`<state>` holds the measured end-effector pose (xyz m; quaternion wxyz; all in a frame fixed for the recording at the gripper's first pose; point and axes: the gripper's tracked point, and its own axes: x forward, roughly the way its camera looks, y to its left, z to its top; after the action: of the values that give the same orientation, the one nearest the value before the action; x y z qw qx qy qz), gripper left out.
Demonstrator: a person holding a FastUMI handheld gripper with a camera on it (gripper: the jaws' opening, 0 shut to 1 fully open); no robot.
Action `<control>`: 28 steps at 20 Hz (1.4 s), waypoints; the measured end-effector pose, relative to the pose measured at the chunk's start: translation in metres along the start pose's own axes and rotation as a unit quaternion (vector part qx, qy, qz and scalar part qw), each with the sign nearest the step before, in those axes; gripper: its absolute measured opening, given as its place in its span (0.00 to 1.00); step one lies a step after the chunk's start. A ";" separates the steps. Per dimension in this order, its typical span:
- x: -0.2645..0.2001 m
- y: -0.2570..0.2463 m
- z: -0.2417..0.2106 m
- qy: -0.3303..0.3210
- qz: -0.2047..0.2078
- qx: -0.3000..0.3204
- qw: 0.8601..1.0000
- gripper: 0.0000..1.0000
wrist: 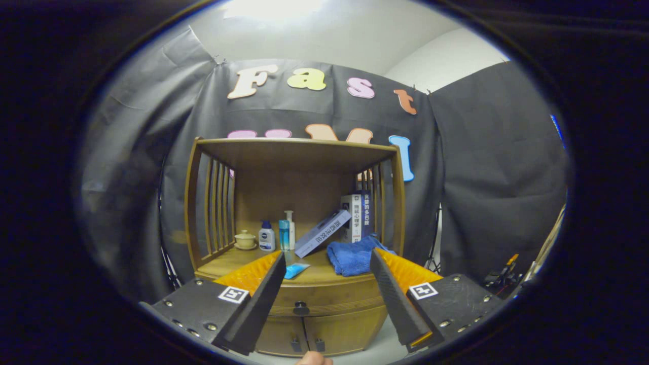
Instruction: Pull open the drawer, take out the items inside it, and place them on the countertop above the cabinet.
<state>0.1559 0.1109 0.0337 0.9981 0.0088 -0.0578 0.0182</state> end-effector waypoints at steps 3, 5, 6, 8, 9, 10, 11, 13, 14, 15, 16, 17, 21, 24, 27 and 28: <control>0.000 0.000 0.001 -0.002 0.000 0.000 1.000 0.99; 0.001 -0.002 0.001 -0.002 -0.001 0.000 1.000 0.99; 0.001 -0.002 0.001 -0.002 -0.001 0.001 1.000 0.99; 0.000 -0.004 0.002 -0.002 -0.001 0.002 1.000 0.99; 0.001 -0.003 0.001 -0.002 -0.001 0.002 1.000 0.99; 0.001 -0.004 0.001 -0.002 -0.002 0.003 1.000 0.99; 0.000 -0.006 0.001 -0.002 -0.002 0.004 1.000 0.99; 0.000 -0.007 -0.002 0.001 -0.004 0.004 1.000 0.99; 0.000 -0.007 -0.003 0.003 -0.004 0.004 1.000 0.99; 0.000 -0.008 -0.004 0.005 -0.004 0.004 1.000 0.99; 0.001 -0.008 -0.005 0.008 -0.005 0.004 1.000 0.99; 0.001 -0.008 -0.008 0.010 -0.005 0.004 1.000 0.99; 0.002 -0.005 -0.012 0.017 -0.001 0.001 1.000 0.99; 0.003 -0.003 -0.014 0.020 0.001 0.001 1.000 0.99; 0.003 -0.003 -0.014 0.019 0.000 0.002 1.000 0.99; 0.003 -0.003 -0.013 0.018 0.001 0.003 1.000 0.99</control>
<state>0.1610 0.1081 0.0211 0.9990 0.0114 -0.0397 0.0196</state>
